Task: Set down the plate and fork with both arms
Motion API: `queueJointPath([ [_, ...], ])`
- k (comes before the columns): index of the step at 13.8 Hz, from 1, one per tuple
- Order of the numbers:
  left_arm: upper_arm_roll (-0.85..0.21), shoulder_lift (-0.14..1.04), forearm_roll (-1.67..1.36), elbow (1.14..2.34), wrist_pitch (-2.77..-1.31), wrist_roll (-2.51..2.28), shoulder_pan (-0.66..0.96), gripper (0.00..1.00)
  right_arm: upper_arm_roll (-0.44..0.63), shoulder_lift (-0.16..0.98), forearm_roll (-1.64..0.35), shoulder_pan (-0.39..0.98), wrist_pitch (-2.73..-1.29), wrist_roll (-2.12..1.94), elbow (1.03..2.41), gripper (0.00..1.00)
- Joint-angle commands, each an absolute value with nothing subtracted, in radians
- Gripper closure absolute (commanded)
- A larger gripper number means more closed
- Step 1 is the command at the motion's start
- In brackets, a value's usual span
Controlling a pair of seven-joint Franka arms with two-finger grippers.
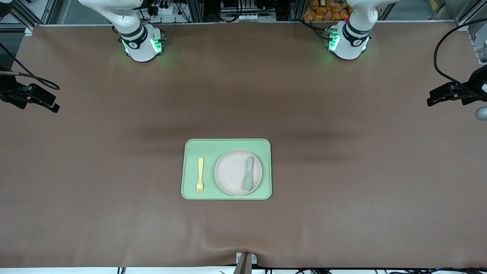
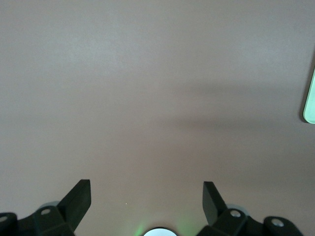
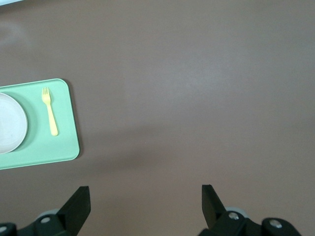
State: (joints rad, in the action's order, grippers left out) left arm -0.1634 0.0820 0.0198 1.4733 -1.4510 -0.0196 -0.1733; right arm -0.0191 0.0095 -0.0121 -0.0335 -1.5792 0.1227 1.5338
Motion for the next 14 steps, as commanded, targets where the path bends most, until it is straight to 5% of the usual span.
queueJointPath([
  [1, -0.167, 0.084, 0.02, 1.466, -1.456, 0.002, -0.179, 0.0, -0.028, 0.02, 0.009, -0.037, -1.557, 0.127, 1.503, 0.0],
  [14, -0.21, 0.043, 0.037, 1.473, -1.433, -0.002, -0.167, 0.0, -0.023, 0.02, 0.008, -0.04, -1.525, 0.126, 1.502, 0.0],
])
